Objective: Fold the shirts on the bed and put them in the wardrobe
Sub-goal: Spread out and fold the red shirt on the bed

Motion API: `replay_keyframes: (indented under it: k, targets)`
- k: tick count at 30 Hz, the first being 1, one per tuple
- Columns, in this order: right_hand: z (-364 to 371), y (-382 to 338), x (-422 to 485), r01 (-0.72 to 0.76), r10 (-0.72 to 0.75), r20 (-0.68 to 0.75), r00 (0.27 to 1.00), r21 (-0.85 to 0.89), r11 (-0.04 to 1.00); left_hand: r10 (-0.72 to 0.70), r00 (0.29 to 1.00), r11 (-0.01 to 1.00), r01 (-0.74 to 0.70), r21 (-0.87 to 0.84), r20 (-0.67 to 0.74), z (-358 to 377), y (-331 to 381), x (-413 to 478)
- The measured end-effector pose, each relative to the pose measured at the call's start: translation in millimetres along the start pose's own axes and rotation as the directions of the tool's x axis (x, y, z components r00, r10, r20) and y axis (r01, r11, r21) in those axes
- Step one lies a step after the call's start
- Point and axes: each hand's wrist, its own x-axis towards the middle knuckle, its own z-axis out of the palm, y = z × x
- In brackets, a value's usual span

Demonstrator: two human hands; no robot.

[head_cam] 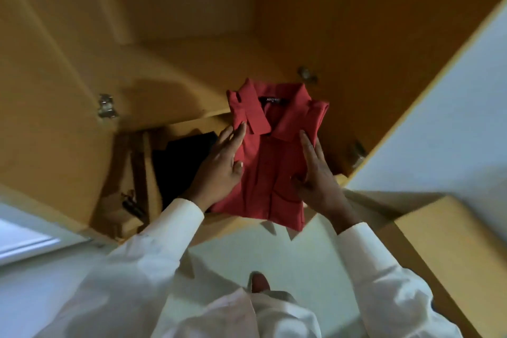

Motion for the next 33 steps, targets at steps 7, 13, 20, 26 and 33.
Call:
replay_keyframes:
  k: [7, 13, 20, 26, 33]
  targets:
    - [46.0, -7.8, 124.8, 0.207, -0.218, 0.172, 0.961, 0.081, 0.975, -0.115, 0.941, 0.963, 0.185, 0.197, -0.319, -44.5, -54.9, 22.0]
    - [117.0, -8.2, 165.4, 0.230, -0.264, 0.341, 0.902, 0.137, 0.963, -0.387, 0.877, 0.835, 0.464, 0.296, -0.284, -43.2, -113.6, 9.6]
    - [163.0, 15.4, 179.6, -0.013, -0.124, 0.576, 0.808, 0.227, 0.974, -0.611, 0.726, 0.752, 0.657, 0.057, -0.314, -22.4, -149.1, 5.2]
    - [187.3, 33.9, 192.1, -0.293, 0.122, 0.637, 0.761, 0.170, 0.941, -0.763, 0.618, 0.500, 0.750, 0.433, -0.191, -11.0, -185.7, -0.8]
    - [217.8, 61.7, 185.1, -0.251, 0.288, 0.593, 0.752, -0.145, 0.957, -0.771, 0.580, 0.407, 0.767, 0.495, -0.265, 19.4, -183.8, 2.2]
